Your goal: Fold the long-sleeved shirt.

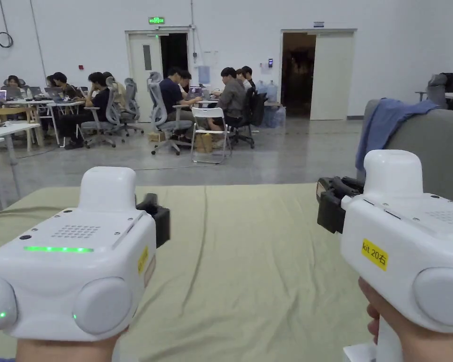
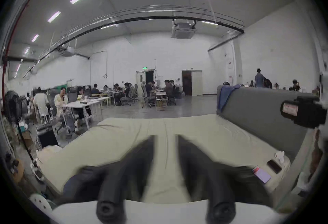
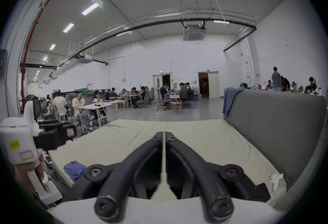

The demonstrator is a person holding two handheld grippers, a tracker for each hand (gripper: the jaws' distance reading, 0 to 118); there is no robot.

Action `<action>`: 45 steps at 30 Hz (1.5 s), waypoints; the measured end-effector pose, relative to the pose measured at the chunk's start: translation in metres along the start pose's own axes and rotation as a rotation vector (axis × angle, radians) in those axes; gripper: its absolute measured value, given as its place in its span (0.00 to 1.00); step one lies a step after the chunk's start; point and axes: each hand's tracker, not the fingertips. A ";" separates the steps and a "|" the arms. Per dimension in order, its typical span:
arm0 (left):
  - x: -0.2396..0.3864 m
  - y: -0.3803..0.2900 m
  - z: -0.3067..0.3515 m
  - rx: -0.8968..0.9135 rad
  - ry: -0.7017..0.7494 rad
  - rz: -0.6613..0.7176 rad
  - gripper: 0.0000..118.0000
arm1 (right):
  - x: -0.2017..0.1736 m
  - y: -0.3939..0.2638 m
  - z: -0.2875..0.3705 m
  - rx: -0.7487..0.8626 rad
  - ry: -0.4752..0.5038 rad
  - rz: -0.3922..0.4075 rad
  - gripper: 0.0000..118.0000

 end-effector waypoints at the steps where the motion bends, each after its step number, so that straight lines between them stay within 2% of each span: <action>1: 0.002 0.001 -0.004 -0.020 0.023 -0.017 0.71 | 0.003 0.001 -0.003 -0.004 -0.004 -0.002 0.34; 2: 0.003 0.003 -0.009 -0.062 0.038 -0.032 1.00 | 0.004 0.002 -0.009 -0.009 0.023 -0.011 0.88; 3: 0.005 -0.001 -0.004 -0.013 -0.005 -0.004 0.98 | 0.007 0.001 -0.016 -0.025 0.064 -0.017 0.99; 4: 0.005 0.000 -0.001 0.017 0.051 0.003 1.00 | 0.009 -0.005 -0.011 0.097 0.177 -0.108 0.99; 5: 0.002 0.000 0.002 0.028 0.062 0.029 1.00 | 0.012 -0.014 -0.003 0.027 0.117 -0.073 1.00; 6: -0.002 0.003 0.007 0.067 0.049 0.058 1.00 | 0.014 -0.020 0.002 0.022 0.106 -0.077 1.00; 8: -0.005 0.001 0.011 0.044 0.042 0.054 1.00 | 0.020 -0.035 0.015 0.037 0.116 -0.086 1.00; 9: -0.005 0.001 0.011 0.040 0.046 0.055 1.00 | 0.012 -0.003 -0.005 0.035 0.117 -0.083 1.00; 12: -0.007 0.000 0.006 0.026 0.073 0.048 1.00 | 0.013 -0.001 -0.003 0.027 0.101 -0.074 1.00; 16: -0.010 -0.002 0.010 0.035 0.069 0.043 1.00 | 0.004 -0.004 -0.004 0.004 -0.027 -0.066 1.00; 18: -0.010 -0.004 0.016 0.049 0.046 0.048 1.00 | -0.003 -0.006 0.000 -0.019 -0.052 -0.048 1.00; 21: -0.009 -0.006 0.020 0.070 0.038 0.043 1.00 | 0.001 -0.009 0.005 -0.027 -0.019 -0.024 1.00; 27: -0.014 -0.005 0.015 0.061 0.051 0.036 1.00 | -0.005 -0.006 0.005 -0.033 -0.004 -0.042 1.00; 31: -0.017 -0.007 0.017 0.054 0.051 0.045 1.00 | -0.012 -0.006 0.007 -0.022 0.011 -0.009 1.00; 38: -0.014 -0.006 0.017 0.044 0.042 0.037 1.00 | -0.022 -0.005 0.011 -0.006 0.016 0.038 1.00; 45: -0.010 -0.006 0.020 0.053 0.055 0.013 1.00 | -0.024 -0.006 0.010 -0.009 0.005 0.042 1.00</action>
